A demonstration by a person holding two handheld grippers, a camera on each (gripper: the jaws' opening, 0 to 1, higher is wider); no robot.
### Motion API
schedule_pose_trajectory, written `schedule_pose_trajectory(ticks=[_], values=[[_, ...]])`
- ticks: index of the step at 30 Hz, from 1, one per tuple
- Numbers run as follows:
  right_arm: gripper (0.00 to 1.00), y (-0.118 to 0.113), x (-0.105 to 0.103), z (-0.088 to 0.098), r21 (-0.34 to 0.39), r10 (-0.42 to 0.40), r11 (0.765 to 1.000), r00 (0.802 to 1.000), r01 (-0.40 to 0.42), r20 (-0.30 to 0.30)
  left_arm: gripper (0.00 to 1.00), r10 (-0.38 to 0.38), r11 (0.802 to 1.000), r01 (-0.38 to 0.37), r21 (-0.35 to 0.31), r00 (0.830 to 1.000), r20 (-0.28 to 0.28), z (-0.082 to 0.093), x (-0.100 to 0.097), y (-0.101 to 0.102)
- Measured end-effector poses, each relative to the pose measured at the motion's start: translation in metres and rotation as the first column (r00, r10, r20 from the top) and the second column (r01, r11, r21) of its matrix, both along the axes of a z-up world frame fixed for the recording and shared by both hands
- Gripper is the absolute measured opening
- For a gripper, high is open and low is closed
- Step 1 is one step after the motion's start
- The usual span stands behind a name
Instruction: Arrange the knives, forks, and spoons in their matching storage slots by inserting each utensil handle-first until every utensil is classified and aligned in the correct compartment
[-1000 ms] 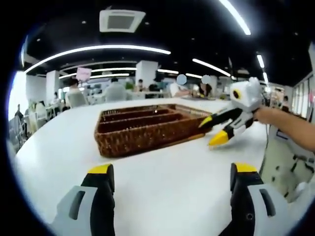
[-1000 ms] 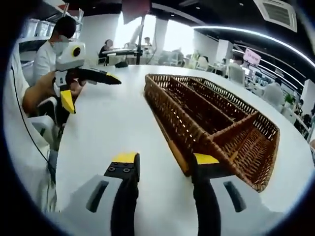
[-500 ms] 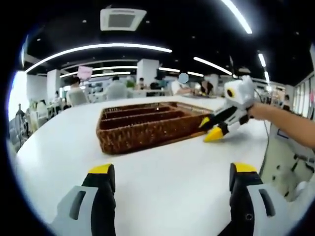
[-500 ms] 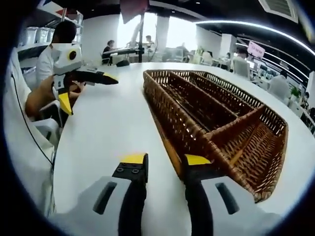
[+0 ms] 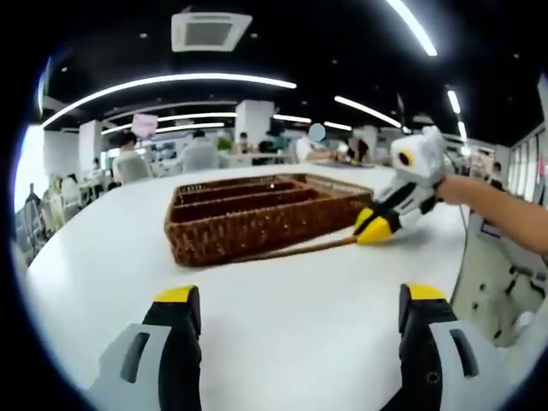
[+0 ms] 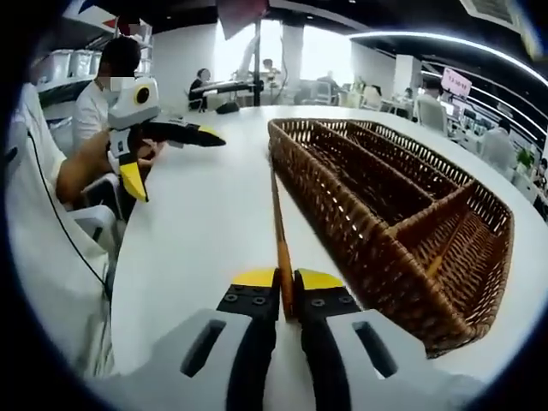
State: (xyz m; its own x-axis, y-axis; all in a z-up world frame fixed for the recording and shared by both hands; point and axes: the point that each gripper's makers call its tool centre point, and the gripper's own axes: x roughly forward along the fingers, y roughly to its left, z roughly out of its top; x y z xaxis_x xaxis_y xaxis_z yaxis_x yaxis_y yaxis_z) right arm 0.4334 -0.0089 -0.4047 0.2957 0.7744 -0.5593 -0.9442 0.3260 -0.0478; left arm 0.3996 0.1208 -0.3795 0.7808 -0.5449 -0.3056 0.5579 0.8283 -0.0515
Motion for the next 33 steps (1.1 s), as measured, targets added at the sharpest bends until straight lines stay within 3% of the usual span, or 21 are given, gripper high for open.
schedule_pose_trajectory(ticks=[4, 9, 12, 15, 19, 20, 22, 23, 24, 26, 30, 31, 33], values=[[0.07, 0.000, -0.013, -0.002, -0.014, 0.031, 0.999, 1.000, -0.031, -0.004, 0.97, -0.017, 1.000, 0.017, 0.012, 1.000, -0.002, -0.003, 0.003, -0.002], [0.07, 0.003, -0.031, -0.001, -0.029, 0.118, 0.993, 0.993, -0.118, 0.006, 0.93, -0.104, 0.994, 0.105, 0.028, 0.995, -0.008, -0.002, 0.007, -0.012], [0.07, 0.005, -0.034, 0.000, -0.042, 0.154, 0.987, 0.988, -0.154, 0.007, 0.81, -0.144, 0.989, 0.145, 0.003, 0.988, -0.046, -0.001, 0.008, -0.019], [0.07, 0.007, -0.045, 0.000, -0.049, 0.184, 0.982, 0.983, -0.184, -0.005, 0.75, -0.208, 0.977, 0.209, 0.032, 0.977, -0.037, 0.001, 0.013, -0.028], [0.06, 0.008, -0.054, 0.001, -0.054, 0.220, 0.974, 0.975, -0.221, -0.020, 0.65, -0.293, 0.944, 0.305, 0.124, 0.950, -0.106, -0.017, 0.011, -0.037], [0.06, 0.008, -0.056, 0.001, -0.056, 0.228, 0.972, 0.973, -0.229, -0.021, 0.57, -0.362, 0.918, 0.374, 0.133, 0.926, -0.104, -0.020, 0.007, -0.045], [0.06, 0.008, -0.059, 0.000, -0.057, 0.241, 0.969, 0.970, -0.242, -0.030, 0.41, -0.406, 0.893, 0.428, 0.137, 0.900, -0.160, -0.028, -0.001, -0.048], [0.06, 0.007, -0.057, 0.000, -0.059, 0.240, 0.969, 0.970, -0.241, -0.029, 0.34, -0.432, 0.887, 0.437, 0.149, 0.900, -0.064, -0.017, 0.012, -0.052], [0.06, 0.007, -0.056, 0.000, -0.062, 0.240, 0.968, 0.970, -0.242, -0.026, 0.32, -0.428, 0.883, 0.441, 0.162, 0.897, -0.110, -0.024, 0.010, -0.047], [0.07, 0.005, -0.055, 0.000, -0.062, 0.241, 0.968, 0.970, -0.242, -0.031, 0.32, -0.427, 0.882, 0.447, 0.150, 0.892, -0.149, -0.025, 0.012, -0.045], [0.07, 0.004, -0.053, 0.000, -0.061, 0.241, 0.968, 0.970, -0.243, -0.032, 0.26, -0.484, 0.840, 0.512, 0.181, 0.857, -0.181, -0.026, 0.014, -0.045], [0.07, 0.003, -0.053, 0.000, -0.060, 0.240, 0.968, 0.970, -0.242, -0.033, 0.21, -0.526, 0.806, 0.560, 0.192, 0.826, -0.202, -0.027, 0.008, -0.047], [0.07, 0.003, -0.050, 0.000, -0.059, 0.242, 0.968, 0.970, -0.243, -0.037, 0.16, -0.574, 0.756, 0.616, 0.219, 0.786, -0.228, -0.027, 0.003, -0.051]])
